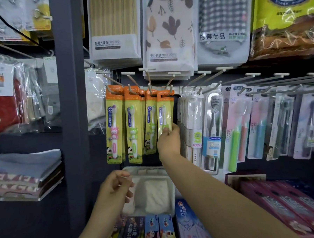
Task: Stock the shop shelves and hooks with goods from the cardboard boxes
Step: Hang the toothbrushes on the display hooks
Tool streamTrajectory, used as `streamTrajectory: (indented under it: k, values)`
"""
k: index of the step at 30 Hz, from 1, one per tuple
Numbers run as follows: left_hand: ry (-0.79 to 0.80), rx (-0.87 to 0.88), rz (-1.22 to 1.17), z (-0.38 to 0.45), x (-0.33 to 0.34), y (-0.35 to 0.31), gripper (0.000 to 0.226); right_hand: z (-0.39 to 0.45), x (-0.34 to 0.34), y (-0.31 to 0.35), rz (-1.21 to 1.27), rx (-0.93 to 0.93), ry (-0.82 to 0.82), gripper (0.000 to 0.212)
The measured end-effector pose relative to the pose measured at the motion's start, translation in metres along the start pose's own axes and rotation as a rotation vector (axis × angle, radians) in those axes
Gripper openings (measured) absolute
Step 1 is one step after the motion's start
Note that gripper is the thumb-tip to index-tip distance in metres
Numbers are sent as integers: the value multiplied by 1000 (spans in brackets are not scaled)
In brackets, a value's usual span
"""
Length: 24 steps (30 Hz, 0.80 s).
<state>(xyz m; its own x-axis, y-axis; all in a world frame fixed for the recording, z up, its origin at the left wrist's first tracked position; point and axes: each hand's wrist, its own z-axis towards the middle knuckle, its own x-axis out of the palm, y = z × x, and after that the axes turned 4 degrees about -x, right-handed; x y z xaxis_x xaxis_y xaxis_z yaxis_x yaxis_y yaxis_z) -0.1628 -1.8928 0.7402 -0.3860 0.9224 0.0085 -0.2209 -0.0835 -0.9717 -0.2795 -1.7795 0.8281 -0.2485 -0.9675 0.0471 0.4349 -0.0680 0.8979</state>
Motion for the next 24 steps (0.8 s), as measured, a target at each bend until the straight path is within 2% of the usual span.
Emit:
streamTrajectory:
  k: [7, 15, 19, 24]
  values:
    - [9, -28, 4, -2, -2, 4, 12, 12, -1, 5, 67, 56, -73, 34]
    - [18, -46, 5, -2, -2, 6, 12, 10, -14, -7, -30, 276, 48, 45]
    - [33, -55, 6, -4, 0, 8, 12, 0, -20, -17, -56, 483, 211, 45]
    - [60, -76, 7, -8, 0, 18, 12, -44, -34, -56, -108, 426, 279, 34]
